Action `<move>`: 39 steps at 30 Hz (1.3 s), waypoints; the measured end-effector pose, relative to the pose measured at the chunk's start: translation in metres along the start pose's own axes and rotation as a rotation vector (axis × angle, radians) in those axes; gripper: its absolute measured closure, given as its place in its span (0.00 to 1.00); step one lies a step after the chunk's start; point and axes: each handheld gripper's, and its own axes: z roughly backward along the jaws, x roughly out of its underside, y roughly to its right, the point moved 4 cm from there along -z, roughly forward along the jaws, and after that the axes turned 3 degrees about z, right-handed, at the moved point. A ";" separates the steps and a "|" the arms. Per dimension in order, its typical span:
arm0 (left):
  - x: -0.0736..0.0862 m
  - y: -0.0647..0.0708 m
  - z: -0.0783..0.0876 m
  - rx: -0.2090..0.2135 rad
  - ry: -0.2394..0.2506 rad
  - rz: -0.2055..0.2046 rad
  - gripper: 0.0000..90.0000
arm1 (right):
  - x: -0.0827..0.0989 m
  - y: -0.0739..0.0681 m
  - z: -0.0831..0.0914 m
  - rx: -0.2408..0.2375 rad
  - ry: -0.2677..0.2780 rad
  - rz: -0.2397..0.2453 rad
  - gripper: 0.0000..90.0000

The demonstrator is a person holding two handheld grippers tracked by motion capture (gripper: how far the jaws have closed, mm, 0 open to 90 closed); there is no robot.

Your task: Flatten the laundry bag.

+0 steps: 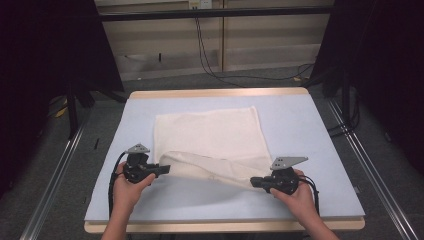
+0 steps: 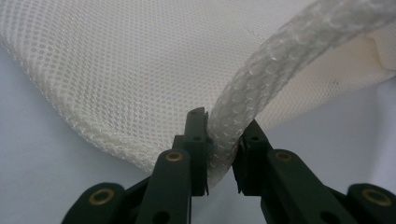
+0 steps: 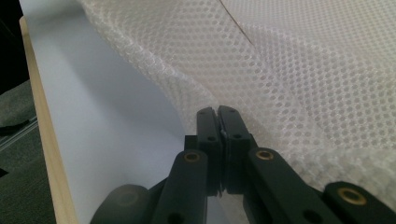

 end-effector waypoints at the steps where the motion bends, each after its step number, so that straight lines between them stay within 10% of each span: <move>1: 0.001 -0.001 0.000 -0.001 -0.005 -0.002 0.87 | 0.000 0.000 0.001 -0.003 -0.001 -0.003 0.98; 39: 0.014 0.000 -0.001 -0.036 -0.062 -0.065 0.88 | -0.019 -0.002 0.016 0.027 -0.032 0.025 0.99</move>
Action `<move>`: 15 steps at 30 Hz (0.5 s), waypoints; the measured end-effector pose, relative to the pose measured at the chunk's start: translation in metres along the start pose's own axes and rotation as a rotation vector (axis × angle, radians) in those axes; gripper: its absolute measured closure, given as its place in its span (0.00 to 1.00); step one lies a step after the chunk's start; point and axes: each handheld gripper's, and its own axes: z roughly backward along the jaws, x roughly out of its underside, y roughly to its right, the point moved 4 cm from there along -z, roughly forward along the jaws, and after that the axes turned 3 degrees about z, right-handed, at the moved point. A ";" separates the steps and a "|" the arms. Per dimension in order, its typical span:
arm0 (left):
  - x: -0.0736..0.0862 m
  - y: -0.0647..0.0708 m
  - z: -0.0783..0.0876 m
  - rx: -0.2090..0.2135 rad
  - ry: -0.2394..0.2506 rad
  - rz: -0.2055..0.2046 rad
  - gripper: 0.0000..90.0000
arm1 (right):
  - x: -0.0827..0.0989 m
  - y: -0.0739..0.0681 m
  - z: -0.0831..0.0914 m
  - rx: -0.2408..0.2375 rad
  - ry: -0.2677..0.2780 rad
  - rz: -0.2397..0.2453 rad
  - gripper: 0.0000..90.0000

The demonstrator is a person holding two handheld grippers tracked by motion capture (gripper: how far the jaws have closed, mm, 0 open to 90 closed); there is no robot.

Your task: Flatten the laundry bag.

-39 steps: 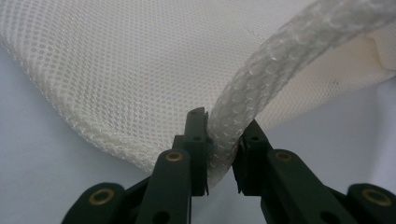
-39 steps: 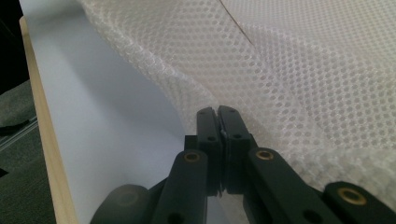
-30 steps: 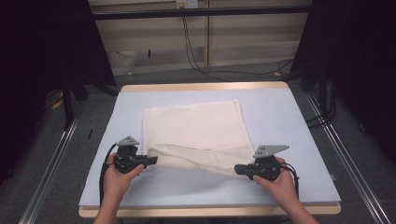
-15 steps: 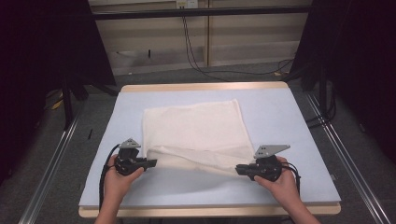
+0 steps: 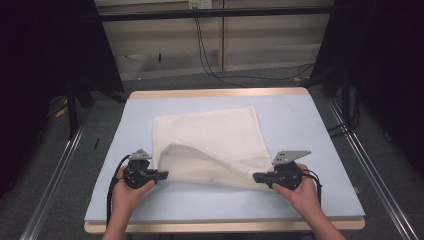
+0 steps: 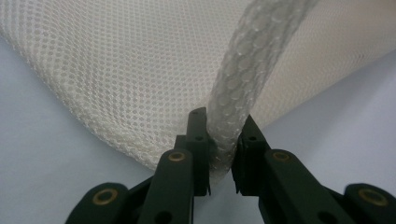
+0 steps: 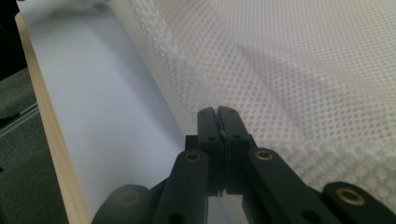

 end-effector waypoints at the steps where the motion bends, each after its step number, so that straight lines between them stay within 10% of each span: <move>1: 0.000 0.001 0.000 -0.003 0.007 0.010 0.87 | 0.003 -0.002 -0.002 -0.003 -0.003 0.003 0.99; 15: 0.000 -0.015 0.015 -0.011 0.022 0.079 0.53 | 0.022 -0.004 -0.010 -0.026 -0.027 -0.014 1.00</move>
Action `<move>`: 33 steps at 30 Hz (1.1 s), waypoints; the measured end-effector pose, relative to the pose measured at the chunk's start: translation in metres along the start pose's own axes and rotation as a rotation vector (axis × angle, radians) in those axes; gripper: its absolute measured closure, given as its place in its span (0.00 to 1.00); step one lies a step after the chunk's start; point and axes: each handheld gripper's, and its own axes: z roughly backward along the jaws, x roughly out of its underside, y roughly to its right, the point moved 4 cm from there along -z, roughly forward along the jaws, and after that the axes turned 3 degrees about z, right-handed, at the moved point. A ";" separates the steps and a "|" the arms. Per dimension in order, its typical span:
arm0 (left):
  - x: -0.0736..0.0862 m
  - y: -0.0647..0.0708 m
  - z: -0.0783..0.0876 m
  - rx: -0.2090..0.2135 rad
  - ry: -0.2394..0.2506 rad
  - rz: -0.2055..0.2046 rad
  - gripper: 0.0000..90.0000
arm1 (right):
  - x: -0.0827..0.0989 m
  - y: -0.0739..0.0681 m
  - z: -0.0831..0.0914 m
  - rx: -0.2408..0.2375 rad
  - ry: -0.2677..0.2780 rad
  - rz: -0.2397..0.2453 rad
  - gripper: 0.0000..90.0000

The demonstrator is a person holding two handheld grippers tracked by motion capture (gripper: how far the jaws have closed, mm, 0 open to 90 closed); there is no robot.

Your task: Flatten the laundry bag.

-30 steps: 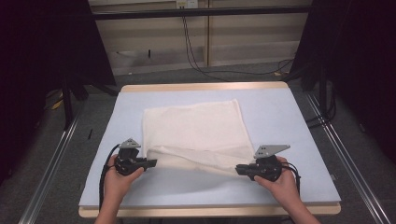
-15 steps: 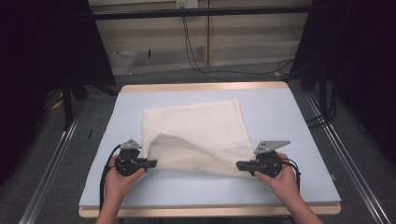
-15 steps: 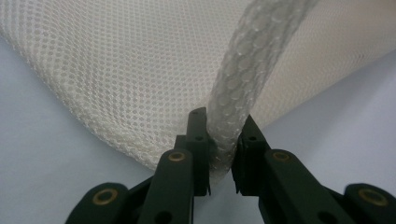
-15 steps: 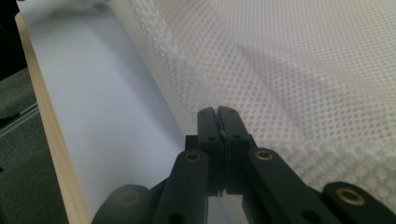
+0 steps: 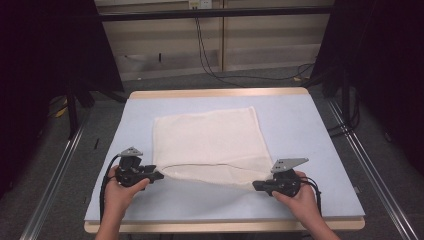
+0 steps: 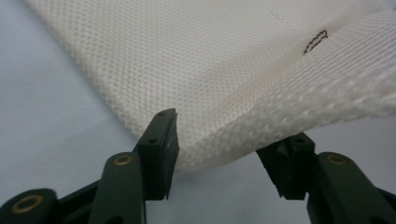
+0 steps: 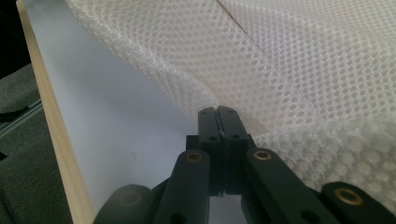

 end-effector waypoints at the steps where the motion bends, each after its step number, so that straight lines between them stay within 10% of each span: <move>1: 0.000 -0.002 0.001 -0.002 0.004 0.014 0.51 | 0.000 0.000 0.000 0.000 0.002 -0.006 1.00; 18: 0.007 -0.032 0.025 -0.102 0.047 0.149 0.56 | 0.000 0.002 -0.001 -0.006 0.005 -0.006 1.00; 33: -0.001 -0.028 -0.007 -0.104 -0.005 0.172 0.45 | 0.000 0.001 -0.001 0.002 0.006 0.007 0.99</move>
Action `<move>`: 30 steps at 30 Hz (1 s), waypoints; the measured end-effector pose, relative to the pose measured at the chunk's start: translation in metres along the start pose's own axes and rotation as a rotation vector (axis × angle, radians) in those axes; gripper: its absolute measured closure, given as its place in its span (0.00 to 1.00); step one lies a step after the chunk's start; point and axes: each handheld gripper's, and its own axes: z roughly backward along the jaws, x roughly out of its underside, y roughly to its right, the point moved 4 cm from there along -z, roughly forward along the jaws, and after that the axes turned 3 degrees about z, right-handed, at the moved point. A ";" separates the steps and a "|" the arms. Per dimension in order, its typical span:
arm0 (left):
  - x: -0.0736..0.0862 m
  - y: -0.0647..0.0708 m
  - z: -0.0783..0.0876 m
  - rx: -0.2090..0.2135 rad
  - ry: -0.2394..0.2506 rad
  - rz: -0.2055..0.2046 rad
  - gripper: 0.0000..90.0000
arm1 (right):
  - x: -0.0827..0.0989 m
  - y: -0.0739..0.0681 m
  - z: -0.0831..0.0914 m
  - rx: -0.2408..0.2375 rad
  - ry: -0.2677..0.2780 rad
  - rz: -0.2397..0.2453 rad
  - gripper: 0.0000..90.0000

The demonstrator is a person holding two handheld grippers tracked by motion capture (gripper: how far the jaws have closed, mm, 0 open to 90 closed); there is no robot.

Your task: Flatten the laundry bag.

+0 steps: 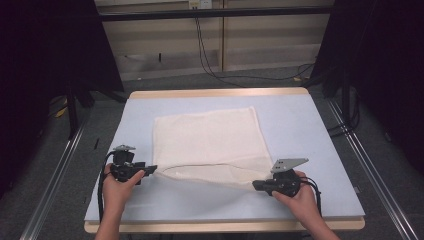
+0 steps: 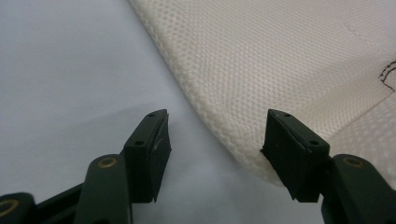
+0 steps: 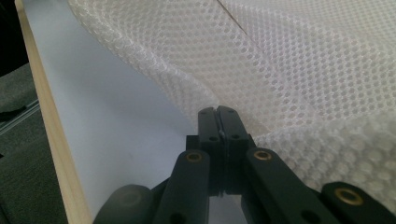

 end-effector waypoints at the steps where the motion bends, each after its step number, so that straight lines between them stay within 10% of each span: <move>1: 0.000 0.001 -0.002 0.001 -0.014 -0.007 0.47 | 0.000 0.000 0.000 0.000 -0.001 0.000 0.99; 13: -0.002 0.011 -0.009 -0.028 -0.064 -0.027 0.91 | -0.001 -0.001 0.000 0.012 0.004 0.018 0.99; 30: -0.042 -0.004 -0.023 -0.090 0.043 -0.024 0.96 | -0.010 -0.009 -0.002 -0.006 0.007 0.072 0.98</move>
